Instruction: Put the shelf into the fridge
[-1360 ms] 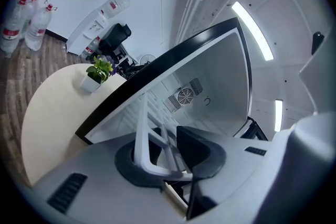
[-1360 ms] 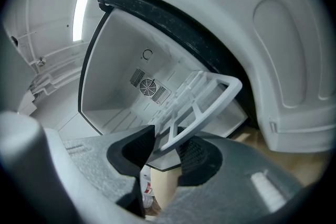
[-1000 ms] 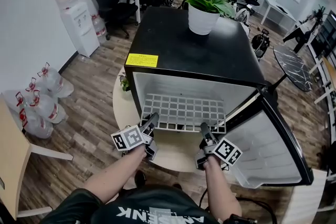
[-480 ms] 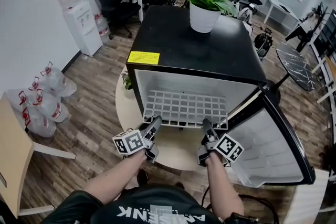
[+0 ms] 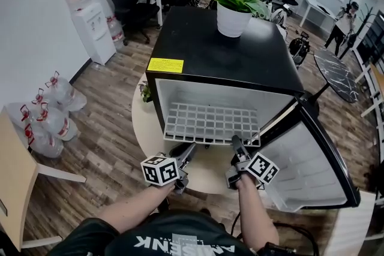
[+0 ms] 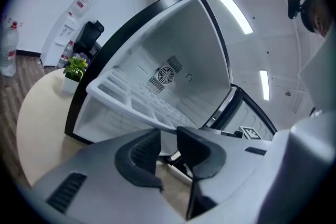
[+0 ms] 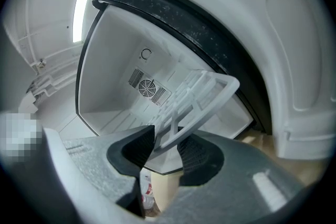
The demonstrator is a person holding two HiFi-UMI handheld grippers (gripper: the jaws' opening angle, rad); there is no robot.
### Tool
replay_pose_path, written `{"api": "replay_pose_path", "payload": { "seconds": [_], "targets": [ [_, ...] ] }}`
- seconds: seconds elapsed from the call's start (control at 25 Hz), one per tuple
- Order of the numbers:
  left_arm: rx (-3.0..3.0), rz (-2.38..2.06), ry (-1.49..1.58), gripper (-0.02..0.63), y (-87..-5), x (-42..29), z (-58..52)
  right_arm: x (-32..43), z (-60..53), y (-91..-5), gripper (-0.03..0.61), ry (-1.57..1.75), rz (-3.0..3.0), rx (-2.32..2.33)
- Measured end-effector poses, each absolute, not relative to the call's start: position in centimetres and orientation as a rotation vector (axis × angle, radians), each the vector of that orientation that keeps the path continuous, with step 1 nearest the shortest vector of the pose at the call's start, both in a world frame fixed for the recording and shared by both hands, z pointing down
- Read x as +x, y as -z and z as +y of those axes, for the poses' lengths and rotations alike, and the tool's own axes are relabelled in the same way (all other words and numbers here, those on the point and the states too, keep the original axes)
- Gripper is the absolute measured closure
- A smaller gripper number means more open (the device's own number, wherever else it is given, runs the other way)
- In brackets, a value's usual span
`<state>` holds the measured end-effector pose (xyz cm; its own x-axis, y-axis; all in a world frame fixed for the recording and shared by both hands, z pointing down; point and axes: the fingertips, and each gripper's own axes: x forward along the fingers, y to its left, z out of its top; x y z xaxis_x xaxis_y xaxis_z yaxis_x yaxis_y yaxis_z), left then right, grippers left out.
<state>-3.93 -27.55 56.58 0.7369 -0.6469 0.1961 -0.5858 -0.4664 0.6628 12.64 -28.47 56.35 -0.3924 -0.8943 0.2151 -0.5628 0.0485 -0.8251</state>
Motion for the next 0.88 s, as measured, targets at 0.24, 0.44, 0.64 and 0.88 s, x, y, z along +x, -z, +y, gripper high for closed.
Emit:
{"api": "replay_pose_path", "payload": {
  "seconds": [0.24,0.44,0.64,0.88],
  "targets": [
    [2.202,-0.903,0.084,0.52,-56.4,-4.0,-27.6,12.6,-26.3,-56.1,0.446,1.246,1.972,-1.504],
    [2.223,-0.903,0.053,0.522,-56.5,-4.1,-27.7,12.3,-23.9,-57.1,0.448,1.134,2.056,-1.653],
    [2.25,-0.844,0.02,0.525,-56.6,-4.1,-27.8,10.5,-23.3,-56.4,0.505,0.995,2.157,-1.734],
    [2.292,-0.765,-0.038,0.532,-56.8,-3.9,-27.8,9.8,-24.6,-55.7,0.531,0.856,2.18,-1.876]
  ]
}}
